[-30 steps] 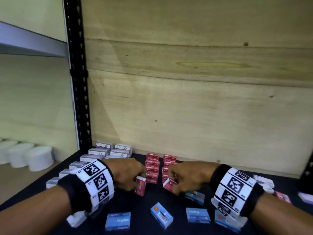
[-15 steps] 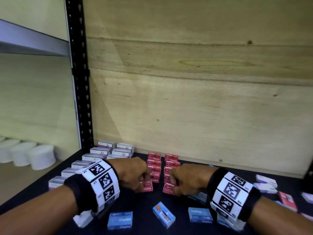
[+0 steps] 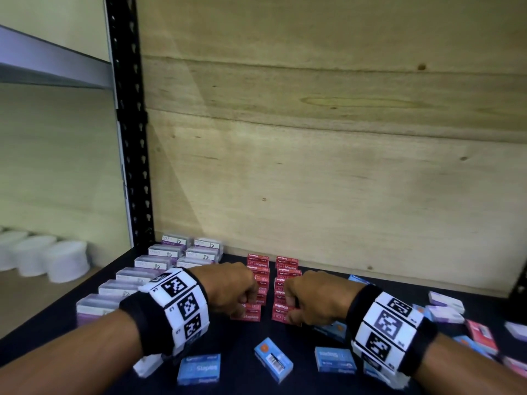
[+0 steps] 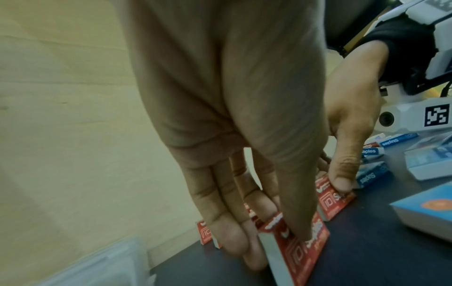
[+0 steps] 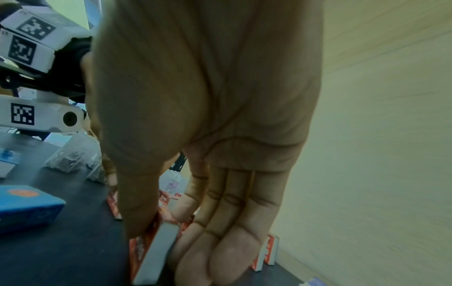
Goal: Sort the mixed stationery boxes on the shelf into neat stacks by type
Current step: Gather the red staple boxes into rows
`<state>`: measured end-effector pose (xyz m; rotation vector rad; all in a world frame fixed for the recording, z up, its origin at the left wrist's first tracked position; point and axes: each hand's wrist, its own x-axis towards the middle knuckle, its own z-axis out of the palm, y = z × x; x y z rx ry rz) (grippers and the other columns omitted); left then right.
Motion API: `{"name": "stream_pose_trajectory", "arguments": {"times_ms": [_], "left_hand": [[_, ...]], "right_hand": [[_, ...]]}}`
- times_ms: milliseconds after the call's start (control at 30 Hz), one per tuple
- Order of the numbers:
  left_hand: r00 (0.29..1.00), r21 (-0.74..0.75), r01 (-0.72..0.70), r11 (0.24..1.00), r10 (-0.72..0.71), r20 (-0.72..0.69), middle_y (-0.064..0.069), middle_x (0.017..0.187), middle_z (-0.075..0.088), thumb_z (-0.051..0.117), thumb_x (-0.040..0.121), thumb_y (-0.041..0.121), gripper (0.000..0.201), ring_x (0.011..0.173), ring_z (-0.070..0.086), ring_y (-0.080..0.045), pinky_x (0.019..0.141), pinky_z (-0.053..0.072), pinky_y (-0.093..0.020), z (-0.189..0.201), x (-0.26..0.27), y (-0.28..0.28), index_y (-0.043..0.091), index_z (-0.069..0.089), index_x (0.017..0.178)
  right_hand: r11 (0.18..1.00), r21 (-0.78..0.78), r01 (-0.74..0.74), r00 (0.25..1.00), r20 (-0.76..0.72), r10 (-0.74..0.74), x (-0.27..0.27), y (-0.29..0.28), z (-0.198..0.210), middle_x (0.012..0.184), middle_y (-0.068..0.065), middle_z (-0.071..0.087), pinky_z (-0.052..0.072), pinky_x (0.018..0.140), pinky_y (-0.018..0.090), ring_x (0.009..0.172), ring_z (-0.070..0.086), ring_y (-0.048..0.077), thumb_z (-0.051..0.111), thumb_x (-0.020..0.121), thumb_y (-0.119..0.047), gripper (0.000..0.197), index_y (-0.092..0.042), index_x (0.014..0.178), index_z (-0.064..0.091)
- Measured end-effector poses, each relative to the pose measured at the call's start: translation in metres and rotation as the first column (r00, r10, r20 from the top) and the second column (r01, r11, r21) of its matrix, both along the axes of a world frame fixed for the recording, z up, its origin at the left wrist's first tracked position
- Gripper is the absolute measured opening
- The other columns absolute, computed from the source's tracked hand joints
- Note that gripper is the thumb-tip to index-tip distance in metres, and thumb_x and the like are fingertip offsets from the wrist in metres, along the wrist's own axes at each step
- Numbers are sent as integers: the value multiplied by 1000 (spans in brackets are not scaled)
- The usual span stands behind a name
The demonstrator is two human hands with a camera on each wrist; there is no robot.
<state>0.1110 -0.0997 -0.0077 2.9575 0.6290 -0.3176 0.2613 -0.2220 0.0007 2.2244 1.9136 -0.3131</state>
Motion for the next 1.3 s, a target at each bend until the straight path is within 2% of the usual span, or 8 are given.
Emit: {"name": "stream_pose_trajectory", "arguments": {"times_ms": [167, 300, 500, 667, 800, 900, 1167, 1300], "left_hand": [[1000, 11, 17, 1000, -17, 19, 10, 99, 58, 72, 85, 24, 32, 86, 54, -9, 75, 46, -23, 5, -1, 0, 24, 64, 115], [999, 83, 28, 996, -31, 41, 11, 94, 51, 72, 83, 31, 28, 87, 50, -10, 74, 40, -25, 15, -6, 0, 25, 62, 109], [994, 24, 82, 996, -83, 67, 14, 87, 58, 72, 83, 36, 18, 77, 53, -4, 67, 41, -20, 22, -10, -12, 30, 65, 98], [989, -138, 147, 979, -146, 18, 12, 98, 63, 76, 78, 44, 36, 75, 54, 0, 64, 41, -15, 15, -6, -33, 32, 67, 110], [980, -168, 189, 967, -197, -27, 11, 110, 65, 78, 77, 38, 41, 66, 50, 9, 56, 34, -5, 11, -1, -44, 30, 66, 116], [977, -172, 190, 967, -203, -59, 11, 111, 66, 79, 78, 33, 43, 70, 52, 4, 59, 36, -9, 9, 2, -47, 30, 65, 118], [971, -141, 210, 968, -223, -89, 9, 111, 67, 77, 80, 32, 41, 79, 55, -4, 63, 41, -14, 5, 6, -49, 31, 65, 119], [973, -172, 185, 968, -204, -106, 10, 104, 68, 76, 79, 36, 35, 84, 61, -8, 71, 49, -22, 5, 7, -48, 31, 67, 113]], "right_hand": [[1000, 24, 4, 999, -40, -3, 5, -1, 3, 100, 5, 70, 48, 71, 34, 83, 59, 20, 69, 89, -38, 28, -13, 103, 65], [998, 33, 47, 996, -71, -44, 14, -6, 7, 93, -4, 63, 45, 70, 31, 83, 57, 16, 73, 86, -39, 26, -25, 97, 55], [992, -74, 101, 995, -12, -102, 28, -20, 15, 93, -9, 58, 40, 63, 23, 86, 54, 14, 72, 87, -37, 31, -20, 112, 62], [980, -117, 158, 987, -1, -160, 37, -26, 5, 84, -14, 57, 46, 74, 27, 85, 55, 13, 78, 81, -38, 31, -23, 104, 64], [983, -94, 159, 987, 2, -159, 39, -30, -1, 89, -12, 57, 45, 75, 28, 88, 55, 14, 79, 79, -37, 30, -28, 99, 59], [984, -101, 149, 989, -9, -151, 40, -33, -1, 94, -9, 56, 41, 65, 22, 88, 53, 14, 79, 81, -35, 34, -25, 107, 60], [983, -92, 158, 986, -38, -162, 43, -39, -2, 99, -9, 56, 44, 74, 25, 91, 55, 14, 78, 82, -37, 38, -24, 113, 60], [982, -100, 161, 984, -54, -167, 47, -44, -2, 94, -11, 55, 42, 67, 20, 89, 54, 12, 79, 81, -35, 36, -24, 111, 62]]}}
